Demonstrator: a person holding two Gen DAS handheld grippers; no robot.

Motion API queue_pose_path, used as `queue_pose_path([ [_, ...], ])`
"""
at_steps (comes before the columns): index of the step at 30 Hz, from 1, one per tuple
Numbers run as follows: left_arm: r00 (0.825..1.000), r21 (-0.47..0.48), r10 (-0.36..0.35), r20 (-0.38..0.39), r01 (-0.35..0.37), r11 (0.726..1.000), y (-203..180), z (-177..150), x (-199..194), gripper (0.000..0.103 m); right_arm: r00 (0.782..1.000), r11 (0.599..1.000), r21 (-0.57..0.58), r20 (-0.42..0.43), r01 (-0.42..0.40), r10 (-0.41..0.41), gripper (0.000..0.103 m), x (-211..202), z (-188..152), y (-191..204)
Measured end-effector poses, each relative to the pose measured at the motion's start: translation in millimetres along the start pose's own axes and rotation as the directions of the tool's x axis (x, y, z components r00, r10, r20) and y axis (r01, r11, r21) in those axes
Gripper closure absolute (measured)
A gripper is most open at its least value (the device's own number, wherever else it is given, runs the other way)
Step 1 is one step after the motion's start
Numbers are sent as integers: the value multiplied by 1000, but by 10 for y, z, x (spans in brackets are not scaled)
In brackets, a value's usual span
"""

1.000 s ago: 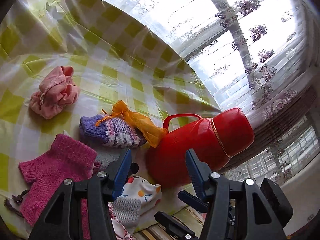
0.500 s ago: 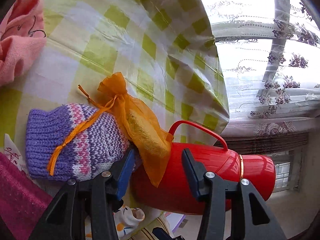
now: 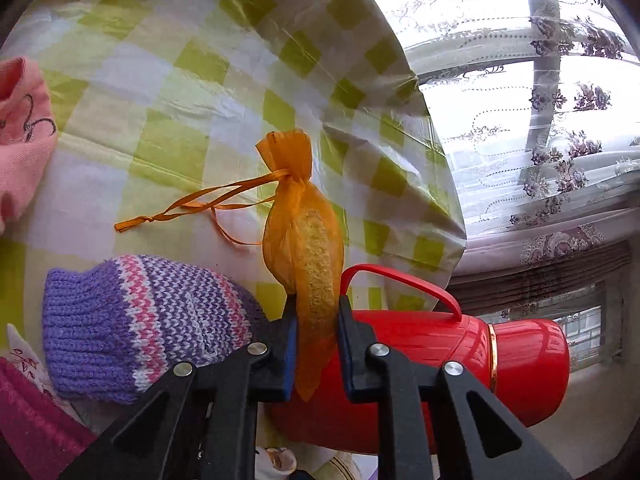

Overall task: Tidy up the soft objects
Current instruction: 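Grasp the orange mesh sachet with the left gripper while the right reaches the polka-dot cloth, then grasp the white polka-dot cloth with the right gripper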

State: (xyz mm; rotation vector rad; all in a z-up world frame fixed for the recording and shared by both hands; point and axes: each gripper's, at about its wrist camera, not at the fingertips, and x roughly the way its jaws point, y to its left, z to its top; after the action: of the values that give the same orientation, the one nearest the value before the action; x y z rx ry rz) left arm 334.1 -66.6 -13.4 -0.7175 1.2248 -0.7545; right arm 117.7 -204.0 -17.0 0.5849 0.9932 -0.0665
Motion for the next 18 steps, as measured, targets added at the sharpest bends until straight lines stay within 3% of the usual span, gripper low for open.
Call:
queue_pose_path([
  [4, 995, 48, -8, 99, 3, 999, -33, -125, -410, 85, 1000, 1000, 16, -13, -12, 13, 40, 77, 30, -19],
  [8, 978, 65, -19, 206, 5, 998, 9, -354, -825, 85, 1000, 999, 35, -7, -4, 4, 40, 125, 33, 30],
  [18, 899, 62, 1, 438, -31, 998, 233, -1058, -1484, 85, 999, 994, 99, 26, 36, -39, 31, 224, 54, 133],
])
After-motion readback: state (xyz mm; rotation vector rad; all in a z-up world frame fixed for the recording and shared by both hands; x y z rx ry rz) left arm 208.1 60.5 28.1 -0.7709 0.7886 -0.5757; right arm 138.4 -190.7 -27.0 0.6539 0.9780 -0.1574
